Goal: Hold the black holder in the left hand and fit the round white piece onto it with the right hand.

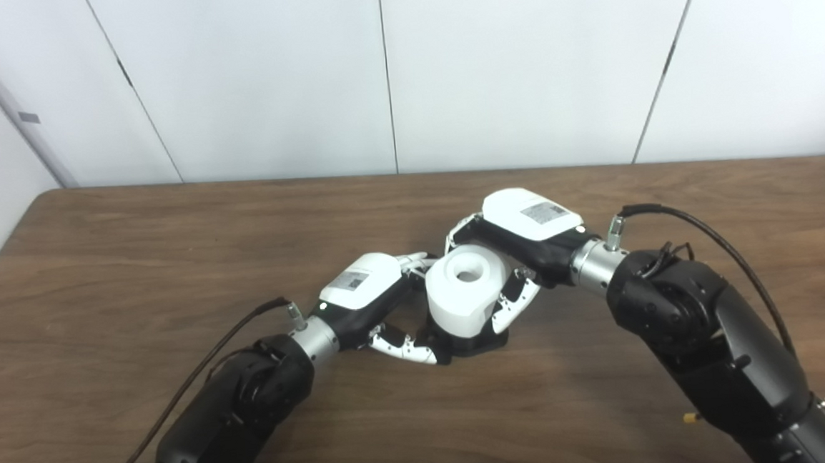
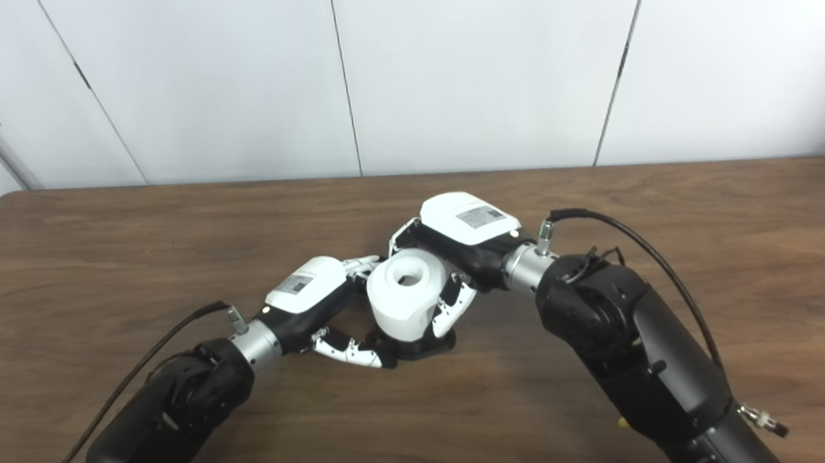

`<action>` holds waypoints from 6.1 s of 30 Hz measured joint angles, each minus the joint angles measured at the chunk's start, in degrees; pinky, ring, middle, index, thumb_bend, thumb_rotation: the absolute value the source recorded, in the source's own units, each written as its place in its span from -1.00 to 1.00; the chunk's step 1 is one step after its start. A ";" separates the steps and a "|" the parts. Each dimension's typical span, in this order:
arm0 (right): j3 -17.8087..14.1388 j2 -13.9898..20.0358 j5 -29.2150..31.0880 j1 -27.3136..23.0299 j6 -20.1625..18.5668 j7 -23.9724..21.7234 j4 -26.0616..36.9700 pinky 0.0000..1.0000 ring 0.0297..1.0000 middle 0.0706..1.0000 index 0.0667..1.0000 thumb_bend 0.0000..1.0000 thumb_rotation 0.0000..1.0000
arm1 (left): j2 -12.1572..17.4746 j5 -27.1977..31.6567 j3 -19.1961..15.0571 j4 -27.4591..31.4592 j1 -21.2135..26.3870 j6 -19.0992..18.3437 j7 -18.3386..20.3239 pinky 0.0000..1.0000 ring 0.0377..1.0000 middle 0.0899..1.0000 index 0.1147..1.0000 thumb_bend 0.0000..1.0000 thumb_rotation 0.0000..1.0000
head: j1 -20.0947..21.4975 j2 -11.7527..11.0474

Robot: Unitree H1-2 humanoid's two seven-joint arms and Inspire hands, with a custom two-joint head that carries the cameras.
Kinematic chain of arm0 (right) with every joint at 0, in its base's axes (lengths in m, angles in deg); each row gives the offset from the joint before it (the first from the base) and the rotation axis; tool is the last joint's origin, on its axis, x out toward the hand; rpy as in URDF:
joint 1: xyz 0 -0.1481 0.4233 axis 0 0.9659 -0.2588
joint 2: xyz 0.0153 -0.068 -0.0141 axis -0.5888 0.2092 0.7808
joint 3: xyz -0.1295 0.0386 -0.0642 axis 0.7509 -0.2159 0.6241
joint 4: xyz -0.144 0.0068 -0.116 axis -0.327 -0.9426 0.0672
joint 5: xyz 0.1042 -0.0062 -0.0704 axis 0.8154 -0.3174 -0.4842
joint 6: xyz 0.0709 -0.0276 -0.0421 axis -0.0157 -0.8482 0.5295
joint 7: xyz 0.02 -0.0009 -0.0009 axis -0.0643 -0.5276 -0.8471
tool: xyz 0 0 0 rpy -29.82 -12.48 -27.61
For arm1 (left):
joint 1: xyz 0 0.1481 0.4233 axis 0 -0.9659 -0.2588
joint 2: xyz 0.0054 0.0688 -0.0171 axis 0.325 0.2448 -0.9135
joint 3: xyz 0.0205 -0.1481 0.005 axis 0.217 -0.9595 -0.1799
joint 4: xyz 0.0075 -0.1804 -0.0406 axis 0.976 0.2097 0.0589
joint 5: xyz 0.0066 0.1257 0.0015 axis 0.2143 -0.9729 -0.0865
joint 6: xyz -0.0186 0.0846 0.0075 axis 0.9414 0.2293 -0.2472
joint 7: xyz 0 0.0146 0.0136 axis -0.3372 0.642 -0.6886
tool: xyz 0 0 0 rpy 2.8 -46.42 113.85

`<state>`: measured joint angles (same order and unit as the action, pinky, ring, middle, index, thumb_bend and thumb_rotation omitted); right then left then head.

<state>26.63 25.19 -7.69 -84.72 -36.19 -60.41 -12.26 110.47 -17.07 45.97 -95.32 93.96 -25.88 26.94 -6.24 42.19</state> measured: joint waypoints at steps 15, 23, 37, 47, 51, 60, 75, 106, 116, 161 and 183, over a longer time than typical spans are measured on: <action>0.83 0.50 -1.13 0.25 1.85 1.35 -0.48 0.46 0.49 0.35 -0.12 0.05 -0.71 | 0.00 -0.14 -0.01 0.01 -0.02 -0.03 -0.01 0.77 0.86 0.76 -0.16 0.05 -0.88 | -0.09 0.09; 1.17 0.49 -1.07 0.15 3.35 4.24 -2.60 0.51 0.53 0.37 -0.11 0.05 -0.71 | 0.00 -0.15 -0.06 0.41 -0.22 -0.53 0.05 0.78 0.86 0.77 -0.16 0.05 -0.88 | -0.26 0.18; 2.28 0.43 -1.49 -0.62 3.89 6.82 -4.81 0.49 0.52 0.36 -0.11 0.05 -0.70 | -0.04 -0.29 -0.03 0.44 -0.22 -0.69 0.07 0.77 0.86 0.77 -0.16 0.05 -0.88 | -0.53 0.09; 3.59 0.87 -1.87 -1.36 4.63 7.15 -4.95 0.49 0.47 0.35 -0.11 0.05 -0.71 | -0.05 -0.28 -0.03 0.44 -0.23 -0.74 0.04 0.75 0.84 0.76 -0.16 0.05 -0.88 | -0.62 0.18; 4.11 1.23 -1.86 -1.57 4.74 7.03 -4.82 0.52 0.46 0.34 -0.11 0.05 -0.71 | -0.07 -0.29 -0.05 0.44 -0.22 -0.72 0.00 0.75 0.83 0.75 -0.16 0.05 -0.88 | -0.70 0.26; 5.20 3.02 -1.17 -1.47 5.95 6.95 -3.55 0.58 0.47 0.36 -0.11 0.05 -0.70 | -0.10 -0.28 -0.09 0.09 -0.12 -0.25 -0.06 0.78 0.84 0.76 -0.16 0.05 -0.89 | -0.79 0.26; 5.12 4.49 0.27 -0.85 6.25 6.18 -2.03 0.54 0.46 0.35 -0.11 0.05 -0.71 | -0.10 -0.03 -0.26 -0.02 -0.16 -0.08 0.32 0.81 0.84 0.77 -0.16 0.05 -0.89 | -0.70 0.44; 3.53 2.71 2.06 -0.45 4.41 2.87 -1.85 0.45 0.46 0.34 -0.12 0.05 -0.71 | -0.56 0.02 -0.90 0.38 -0.39 -0.44 1.20 0.79 0.83 0.76 -0.16 0.05 -0.88 | -0.88 1.23; 3.41 1.74 1.88 -0.47 3.86 3.00 -2.32 0.45 0.48 0.34 -0.12 0.05 -0.71 | -0.84 0.03 -0.94 0.39 -0.42 -0.57 1.33 0.82 0.85 0.78 -0.16 0.05 -0.88 | -1.05 1.41; 2.32 0.40 -1.40 -0.28 4.48 4.49 -2.58 0.46 0.44 0.32 -0.12 0.04 -0.70 | -0.95 0.92 -0.71 0.92 -0.45 -1.20 1.97 0.81 0.84 0.77 -0.16 0.04 -0.88 | -1.41 1.14; 2.31 -1.07 -2.35 0.46 4.16 4.51 -3.06 0.46 0.43 0.31 -0.12 0.05 -0.70 | -1.16 0.82 -0.47 0.91 -0.45 -1.10 1.63 0.79 0.85 0.73 -0.16 0.04 -0.88 | -1.58 0.79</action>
<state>28.95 24.12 -10.04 -84.26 -32.03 -55.90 -15.32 109.31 -16.24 45.50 -94.41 93.51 -26.99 28.57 -7.82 42.98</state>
